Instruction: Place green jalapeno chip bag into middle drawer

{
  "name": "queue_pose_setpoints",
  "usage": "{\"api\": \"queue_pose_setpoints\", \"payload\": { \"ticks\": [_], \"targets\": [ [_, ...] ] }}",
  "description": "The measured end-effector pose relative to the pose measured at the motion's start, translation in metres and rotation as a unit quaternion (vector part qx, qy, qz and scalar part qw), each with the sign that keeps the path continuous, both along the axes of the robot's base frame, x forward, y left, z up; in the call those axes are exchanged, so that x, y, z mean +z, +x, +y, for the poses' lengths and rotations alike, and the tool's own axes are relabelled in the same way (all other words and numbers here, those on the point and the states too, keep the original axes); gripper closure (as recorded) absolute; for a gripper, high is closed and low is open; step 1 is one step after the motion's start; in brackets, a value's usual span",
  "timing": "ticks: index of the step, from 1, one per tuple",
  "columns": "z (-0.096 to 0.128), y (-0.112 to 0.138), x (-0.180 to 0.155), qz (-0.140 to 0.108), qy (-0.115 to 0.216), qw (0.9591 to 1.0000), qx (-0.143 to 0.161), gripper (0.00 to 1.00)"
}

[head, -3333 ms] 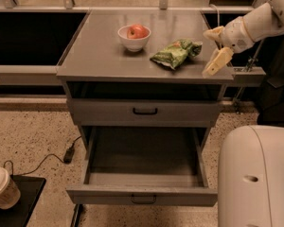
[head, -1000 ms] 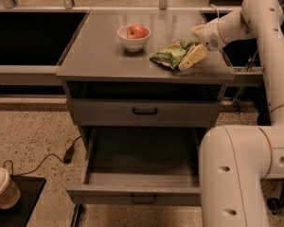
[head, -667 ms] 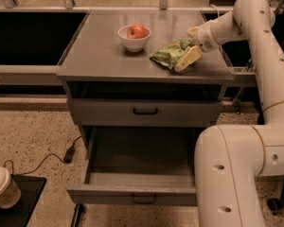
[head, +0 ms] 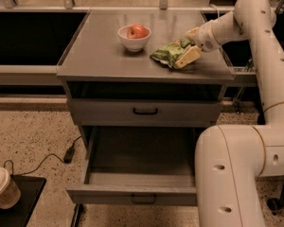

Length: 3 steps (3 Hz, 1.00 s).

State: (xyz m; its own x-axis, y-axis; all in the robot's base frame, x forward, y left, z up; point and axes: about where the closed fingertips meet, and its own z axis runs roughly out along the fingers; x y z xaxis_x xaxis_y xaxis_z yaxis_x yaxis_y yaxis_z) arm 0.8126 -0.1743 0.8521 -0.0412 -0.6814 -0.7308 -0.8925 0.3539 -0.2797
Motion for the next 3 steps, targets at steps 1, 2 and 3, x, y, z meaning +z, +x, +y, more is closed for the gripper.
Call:
{"api": "queue_pose_setpoints", "payload": {
  "ticks": [1,2,3],
  "targets": [
    [0.0000,0.0000,0.0000,0.000,0.000,1.0000,0.000,0.42],
    [0.0001,0.0000,-0.0001,0.000,0.000,1.0000,0.000,0.66],
    [0.0000,0.0000,-0.0001,0.000,0.000,1.0000,0.000,0.89]
  ]
}}
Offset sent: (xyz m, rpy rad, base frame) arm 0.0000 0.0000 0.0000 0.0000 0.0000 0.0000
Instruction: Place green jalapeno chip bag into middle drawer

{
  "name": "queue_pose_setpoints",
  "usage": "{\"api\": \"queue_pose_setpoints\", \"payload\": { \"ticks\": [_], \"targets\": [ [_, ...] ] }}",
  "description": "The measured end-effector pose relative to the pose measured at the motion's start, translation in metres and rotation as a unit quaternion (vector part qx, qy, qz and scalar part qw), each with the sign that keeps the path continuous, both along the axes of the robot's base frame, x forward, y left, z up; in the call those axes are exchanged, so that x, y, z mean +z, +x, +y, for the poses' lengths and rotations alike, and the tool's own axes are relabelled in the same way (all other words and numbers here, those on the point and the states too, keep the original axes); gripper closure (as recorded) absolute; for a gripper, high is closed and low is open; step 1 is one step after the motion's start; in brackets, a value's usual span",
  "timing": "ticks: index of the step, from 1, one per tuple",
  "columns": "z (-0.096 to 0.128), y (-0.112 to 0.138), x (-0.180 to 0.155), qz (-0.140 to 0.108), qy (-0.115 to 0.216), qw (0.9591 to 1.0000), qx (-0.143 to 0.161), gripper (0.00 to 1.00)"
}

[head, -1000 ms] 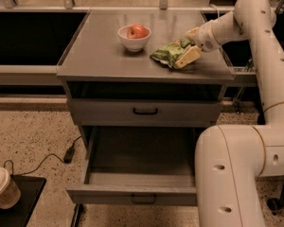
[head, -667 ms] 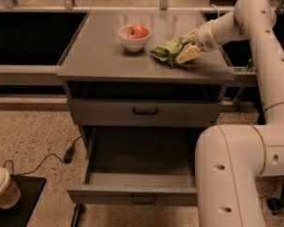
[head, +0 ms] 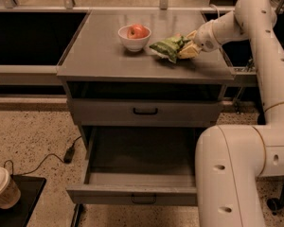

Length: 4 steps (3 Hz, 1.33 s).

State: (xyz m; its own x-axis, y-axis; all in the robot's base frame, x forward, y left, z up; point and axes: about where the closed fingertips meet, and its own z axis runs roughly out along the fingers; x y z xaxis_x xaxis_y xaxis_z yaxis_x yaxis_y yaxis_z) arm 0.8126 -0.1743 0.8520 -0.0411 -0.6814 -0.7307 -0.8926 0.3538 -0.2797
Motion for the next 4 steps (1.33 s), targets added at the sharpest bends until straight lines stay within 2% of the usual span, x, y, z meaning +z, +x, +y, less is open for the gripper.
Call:
{"api": "queue_pose_setpoints", "payload": {
  "ticks": [1,2,3,4],
  "targets": [
    [-0.015,-0.013,0.000,0.000,-0.003,0.9999,0.012,1.00],
    [-0.038,-0.041,0.009,0.001,0.001,0.9993,0.036,1.00],
    [-0.058,-0.084,0.017,0.015,0.003,0.9973,0.072,1.00],
    [-0.069,-0.119,0.047,-0.017,0.003,0.9955,0.094,1.00]
  ]
}}
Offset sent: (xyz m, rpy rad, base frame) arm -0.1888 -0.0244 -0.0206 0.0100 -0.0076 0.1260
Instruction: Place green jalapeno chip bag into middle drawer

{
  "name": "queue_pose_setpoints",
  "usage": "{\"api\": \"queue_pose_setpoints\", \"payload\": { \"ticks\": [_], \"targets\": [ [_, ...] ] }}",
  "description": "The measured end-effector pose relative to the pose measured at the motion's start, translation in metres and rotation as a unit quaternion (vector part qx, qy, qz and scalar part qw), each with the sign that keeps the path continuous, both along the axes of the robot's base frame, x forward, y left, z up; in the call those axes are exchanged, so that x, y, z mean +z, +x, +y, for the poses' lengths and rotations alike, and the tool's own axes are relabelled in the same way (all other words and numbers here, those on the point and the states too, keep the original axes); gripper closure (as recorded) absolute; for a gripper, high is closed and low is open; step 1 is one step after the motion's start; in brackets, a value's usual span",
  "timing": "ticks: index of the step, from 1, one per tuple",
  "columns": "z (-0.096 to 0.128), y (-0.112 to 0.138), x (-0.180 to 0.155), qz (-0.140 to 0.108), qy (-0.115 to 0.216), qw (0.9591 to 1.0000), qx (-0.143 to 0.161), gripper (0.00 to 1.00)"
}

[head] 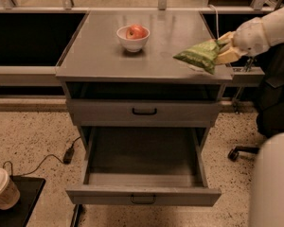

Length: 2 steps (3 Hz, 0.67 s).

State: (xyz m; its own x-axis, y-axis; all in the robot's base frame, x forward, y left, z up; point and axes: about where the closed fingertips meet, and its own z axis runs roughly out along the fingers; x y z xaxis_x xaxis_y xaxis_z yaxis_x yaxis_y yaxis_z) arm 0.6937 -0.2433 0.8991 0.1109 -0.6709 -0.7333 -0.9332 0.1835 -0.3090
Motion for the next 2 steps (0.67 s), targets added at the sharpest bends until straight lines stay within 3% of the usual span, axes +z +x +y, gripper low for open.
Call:
{"api": "queue_pose_setpoints", "payload": {
  "ticks": [1,2],
  "targets": [
    [0.0214,-0.0212,0.0317,-0.028,0.012,0.9991,0.028,1.00],
    [0.0240,-0.0245,0.0251,-0.025,0.010,0.9992,0.028,1.00]
  ]
}}
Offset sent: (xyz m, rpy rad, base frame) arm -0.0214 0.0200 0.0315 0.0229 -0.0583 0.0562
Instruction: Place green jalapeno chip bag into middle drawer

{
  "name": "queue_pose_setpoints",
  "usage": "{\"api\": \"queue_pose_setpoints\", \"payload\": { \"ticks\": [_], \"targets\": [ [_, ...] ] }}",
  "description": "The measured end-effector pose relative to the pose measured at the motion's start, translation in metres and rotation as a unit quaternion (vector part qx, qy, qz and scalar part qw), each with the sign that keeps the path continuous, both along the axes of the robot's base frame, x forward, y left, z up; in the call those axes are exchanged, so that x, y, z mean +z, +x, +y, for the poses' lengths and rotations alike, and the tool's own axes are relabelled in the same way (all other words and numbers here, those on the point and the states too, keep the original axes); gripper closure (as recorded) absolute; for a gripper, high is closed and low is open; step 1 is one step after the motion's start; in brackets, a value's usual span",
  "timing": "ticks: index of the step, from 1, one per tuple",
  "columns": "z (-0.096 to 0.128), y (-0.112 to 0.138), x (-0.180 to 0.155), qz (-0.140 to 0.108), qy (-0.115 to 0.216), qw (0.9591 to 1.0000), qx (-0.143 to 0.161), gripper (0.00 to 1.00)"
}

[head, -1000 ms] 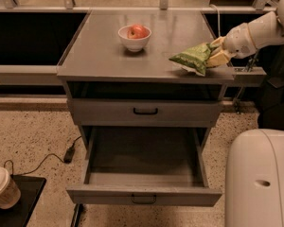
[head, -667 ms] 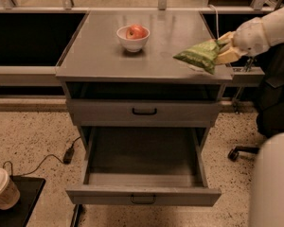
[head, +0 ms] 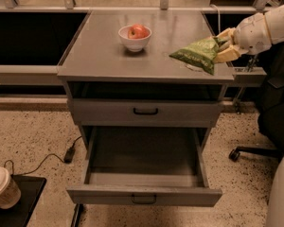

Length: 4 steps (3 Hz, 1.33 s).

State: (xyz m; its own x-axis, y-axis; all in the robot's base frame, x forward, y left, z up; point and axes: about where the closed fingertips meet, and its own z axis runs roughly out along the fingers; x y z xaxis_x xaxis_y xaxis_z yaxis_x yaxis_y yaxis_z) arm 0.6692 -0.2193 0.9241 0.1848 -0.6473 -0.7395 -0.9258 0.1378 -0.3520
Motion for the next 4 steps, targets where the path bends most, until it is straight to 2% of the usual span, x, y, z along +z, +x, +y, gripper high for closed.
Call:
{"api": "queue_pose_setpoints", "payload": {
  "ticks": [1,2,3,4],
  "targets": [
    [-0.012,-0.020,0.021,-0.037,-0.025,0.9985,-0.031,1.00],
    [-0.014,-0.088,0.071,-0.085,-0.053,0.9911,-0.087,1.00],
    [-0.014,-0.088,0.071,-0.085,-0.053,0.9911,-0.087,1.00],
    [-0.019,-0.099,0.039,-0.064,-0.052,0.9916,-0.100,1.00]
  ]
}}
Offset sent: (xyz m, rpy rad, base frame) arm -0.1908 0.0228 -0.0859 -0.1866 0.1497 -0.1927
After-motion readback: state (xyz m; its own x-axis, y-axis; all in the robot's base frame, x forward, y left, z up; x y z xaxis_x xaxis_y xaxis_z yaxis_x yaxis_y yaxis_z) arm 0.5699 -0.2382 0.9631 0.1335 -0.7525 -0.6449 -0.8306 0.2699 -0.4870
